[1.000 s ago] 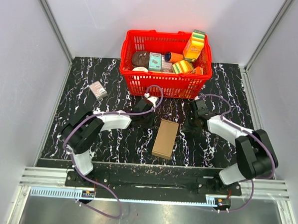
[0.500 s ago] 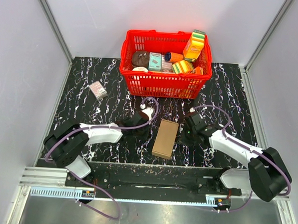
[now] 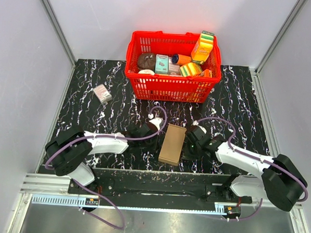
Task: Fold the paper box
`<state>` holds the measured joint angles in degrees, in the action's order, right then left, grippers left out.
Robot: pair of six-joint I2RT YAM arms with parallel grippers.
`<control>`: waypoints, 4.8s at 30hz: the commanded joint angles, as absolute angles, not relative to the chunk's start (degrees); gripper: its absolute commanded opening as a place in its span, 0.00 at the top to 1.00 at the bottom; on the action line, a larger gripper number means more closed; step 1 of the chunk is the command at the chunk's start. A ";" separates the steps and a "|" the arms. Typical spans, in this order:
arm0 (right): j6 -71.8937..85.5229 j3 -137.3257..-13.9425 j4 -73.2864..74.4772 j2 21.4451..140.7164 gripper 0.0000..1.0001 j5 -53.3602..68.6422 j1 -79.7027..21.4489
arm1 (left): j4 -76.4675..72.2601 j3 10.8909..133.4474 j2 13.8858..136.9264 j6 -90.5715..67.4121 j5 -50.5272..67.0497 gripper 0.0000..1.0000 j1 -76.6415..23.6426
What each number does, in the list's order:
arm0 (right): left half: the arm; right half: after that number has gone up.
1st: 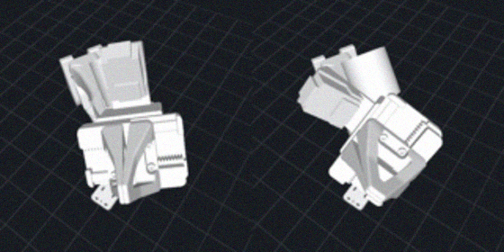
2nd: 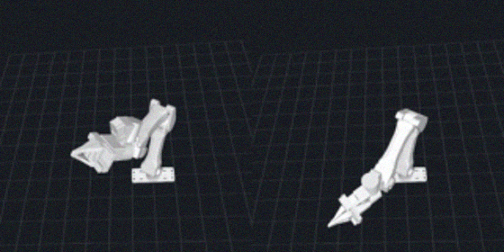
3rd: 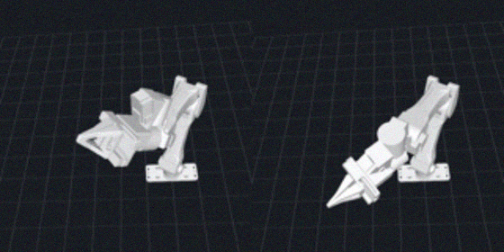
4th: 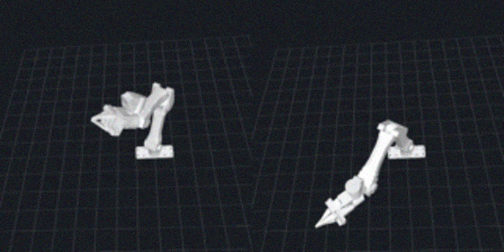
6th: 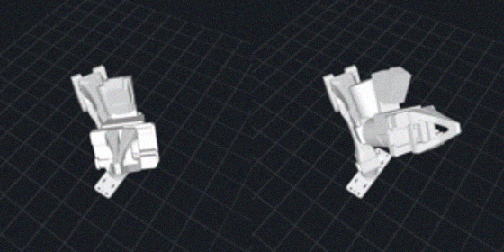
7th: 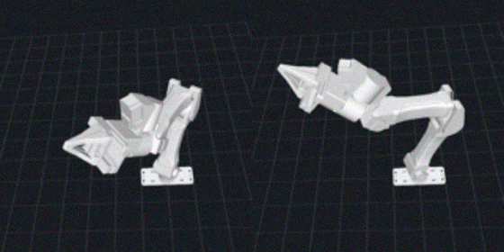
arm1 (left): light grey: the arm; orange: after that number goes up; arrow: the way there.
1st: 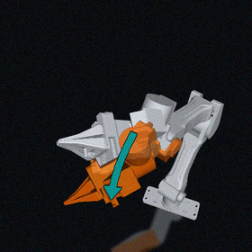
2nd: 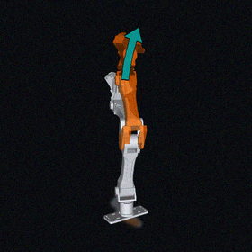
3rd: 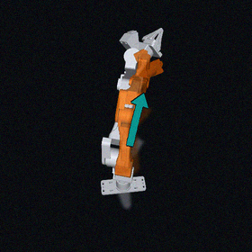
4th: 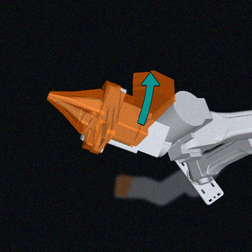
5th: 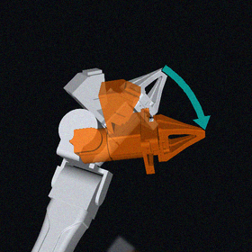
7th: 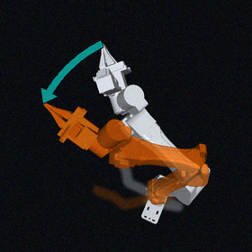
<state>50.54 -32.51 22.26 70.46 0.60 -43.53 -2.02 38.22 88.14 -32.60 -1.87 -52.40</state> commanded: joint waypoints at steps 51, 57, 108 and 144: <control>58.01 -30.15 22.92 67.68 0.96 -1.76 -49.83 | -0.89 37.44 86.66 -41.57 -11.41 1.00 -63.11; 57.66 -28.74 25.84 64.69 0.95 -1.32 -49.83 | 1.93 35.95 83.94 -41.40 -13.89 1.00 -63.02; 60.73 -31.90 22.40 71.72 1.00 -6.94 -57.66 | -1.50 39.11 87.63 -43.15 -10.55 1.00 -69.52; 46.76 -31.64 17.76 72.86 1.00 -6.24 -44.56 | -6.15 40.52 88.50 -35.86 -3.61 1.00 -57.13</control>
